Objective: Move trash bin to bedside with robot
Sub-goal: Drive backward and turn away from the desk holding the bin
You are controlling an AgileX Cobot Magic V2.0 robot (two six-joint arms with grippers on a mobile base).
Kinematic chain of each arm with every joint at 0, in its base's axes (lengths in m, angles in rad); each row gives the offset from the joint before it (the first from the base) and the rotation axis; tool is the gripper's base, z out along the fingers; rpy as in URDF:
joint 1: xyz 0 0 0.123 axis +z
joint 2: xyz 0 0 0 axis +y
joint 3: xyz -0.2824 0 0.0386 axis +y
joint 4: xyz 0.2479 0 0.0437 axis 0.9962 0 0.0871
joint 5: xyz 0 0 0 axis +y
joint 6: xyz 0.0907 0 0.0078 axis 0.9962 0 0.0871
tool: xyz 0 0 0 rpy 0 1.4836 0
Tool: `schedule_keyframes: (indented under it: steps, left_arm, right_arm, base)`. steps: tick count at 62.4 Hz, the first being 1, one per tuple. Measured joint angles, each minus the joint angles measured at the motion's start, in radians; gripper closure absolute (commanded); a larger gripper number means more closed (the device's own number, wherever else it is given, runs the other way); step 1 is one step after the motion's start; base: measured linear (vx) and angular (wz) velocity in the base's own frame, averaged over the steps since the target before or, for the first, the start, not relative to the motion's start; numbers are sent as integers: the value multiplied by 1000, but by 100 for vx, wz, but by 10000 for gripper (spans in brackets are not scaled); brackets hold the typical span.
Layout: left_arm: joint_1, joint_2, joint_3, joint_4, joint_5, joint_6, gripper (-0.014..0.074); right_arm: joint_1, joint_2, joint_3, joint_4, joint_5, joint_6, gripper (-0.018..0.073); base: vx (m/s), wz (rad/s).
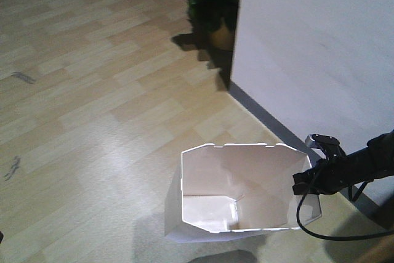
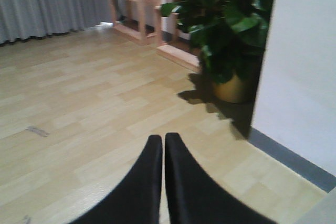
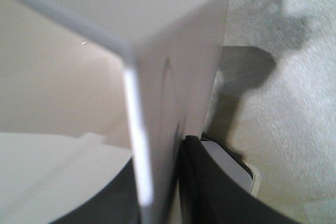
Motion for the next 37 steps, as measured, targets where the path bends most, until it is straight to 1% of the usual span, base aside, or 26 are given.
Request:
schedule_keyframes:
  steps: [37]
  left_arm:
    - [0,0,0,0,0,0,602]
  right_arm:
    - [0,0,0,3,9,0,564]
  base:
    - [15,60]
